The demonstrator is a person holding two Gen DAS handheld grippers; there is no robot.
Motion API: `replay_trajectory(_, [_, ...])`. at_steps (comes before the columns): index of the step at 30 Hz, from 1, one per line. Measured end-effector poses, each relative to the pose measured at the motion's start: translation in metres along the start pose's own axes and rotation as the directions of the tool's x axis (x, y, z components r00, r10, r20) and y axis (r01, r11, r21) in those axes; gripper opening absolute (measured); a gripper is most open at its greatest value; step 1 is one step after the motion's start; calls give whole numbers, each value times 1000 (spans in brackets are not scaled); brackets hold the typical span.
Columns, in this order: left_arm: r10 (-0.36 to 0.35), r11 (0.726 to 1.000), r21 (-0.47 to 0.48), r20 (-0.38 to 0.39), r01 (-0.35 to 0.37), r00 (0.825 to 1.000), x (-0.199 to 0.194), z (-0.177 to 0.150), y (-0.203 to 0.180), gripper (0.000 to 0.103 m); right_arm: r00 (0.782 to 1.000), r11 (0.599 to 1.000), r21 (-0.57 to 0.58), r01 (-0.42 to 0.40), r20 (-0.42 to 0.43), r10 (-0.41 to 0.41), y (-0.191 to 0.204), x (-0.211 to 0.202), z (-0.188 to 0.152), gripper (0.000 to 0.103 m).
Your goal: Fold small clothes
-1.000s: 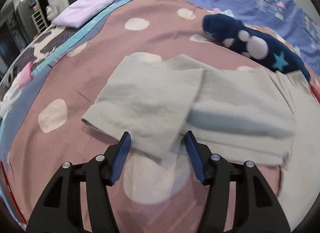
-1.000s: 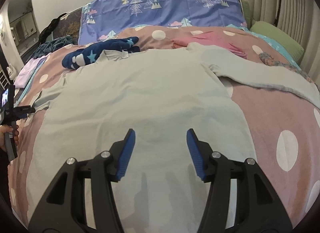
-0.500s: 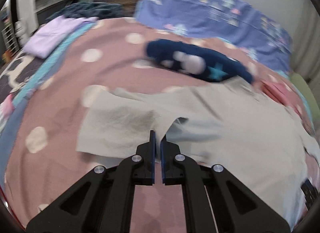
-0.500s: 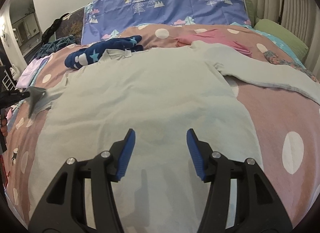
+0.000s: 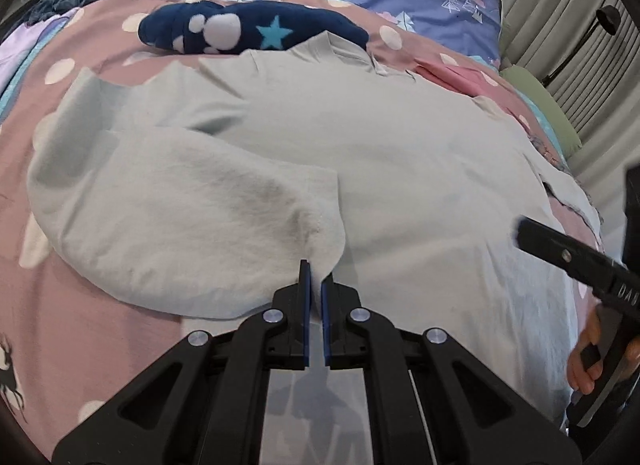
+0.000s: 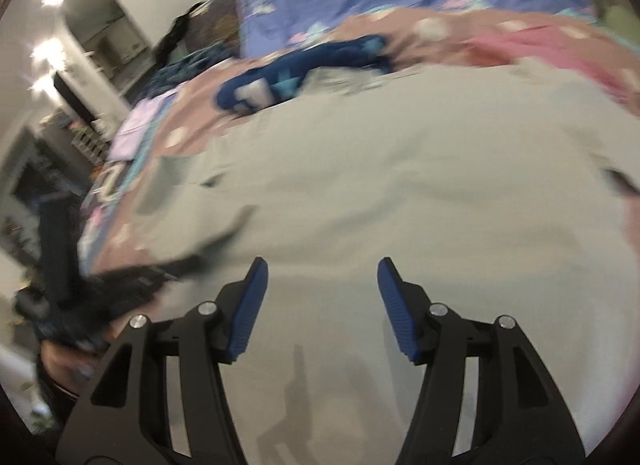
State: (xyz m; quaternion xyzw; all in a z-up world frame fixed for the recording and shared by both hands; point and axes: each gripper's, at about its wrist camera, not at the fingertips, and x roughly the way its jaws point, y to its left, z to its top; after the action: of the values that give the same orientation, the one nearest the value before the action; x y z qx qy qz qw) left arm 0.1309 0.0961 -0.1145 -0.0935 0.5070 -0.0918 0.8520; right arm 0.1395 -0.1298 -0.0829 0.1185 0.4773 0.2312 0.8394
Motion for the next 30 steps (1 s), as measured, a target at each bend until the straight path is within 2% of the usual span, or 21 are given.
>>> replay_trajectory(3, [-13, 999, -36, -9, 13, 1000, 5, -5, 3, 4, 990, 993, 20, -117, -78, 118, 16, 29, 18, 56])
replay_trajectory(6, [-32, 997, -64, -6, 32, 999, 0, -11, 8, 4, 963, 976, 84, -203, -166, 214, 24, 59, 28, 56])
replay_trajectory(11, [-39, 997, -70, 6, 40, 999, -5, -16, 10, 4, 914, 942, 227, -248, -267, 305, 27, 102, 29, 56])
replay_trajectory(14, [-47, 995, -82, 12, 48, 999, -6, -18, 11, 4, 890, 918, 288, -274, -287, 355, 32, 119, 32, 56])
replay_trajectory(15, [-48, 995, -83, 13, 49, 999, -7, -18, 11, 4, 888, 915, 291, -279, -285, 362, 35, 123, 33, 56])
replay_trajectory(17, [-49, 995, -83, 14, 50, 999, -8, -18, 11, 4, 891, 914, 289, -285, -271, 364, 41, 127, 37, 38])
replay_trajectory(18, [-47, 995, -82, 15, 48, 999, -9, -18, 10, 4, 894, 915, 283, -288, -264, 363, 43, 128, 38, 12])
replay_trajectory(19, [-48, 996, -79, 18, 49, 999, -12, -17, 9, 4, 898, 917, 274, -288, -255, 359, 45, 128, 40, 3])
replay_trajectory(21, [-47, 996, -70, 30, 49, 998, -17, -12, 7, 4, 918, 925, 245, -291, -201, 342, 50, 118, 46, 3])
replay_trajectory(23, [-53, 997, -59, 49, 56, 997, -25, -6, 3, 4, 942, 943, 151, -297, -117, 315, 60, 93, 60, 3])
replay_trajectory(26, [-90, 995, -25, 92, 93, 992, -38, 8, -13, 4, 957, 957, 47, -286, -43, 288, 70, 61, 80, 3])
replay_trajectory(30, [-136, 989, 72, 155, 126, 979, -53, 29, -56, 4, 975, 975, -71, -213, 54, 217, 72, 20, 100, 3])
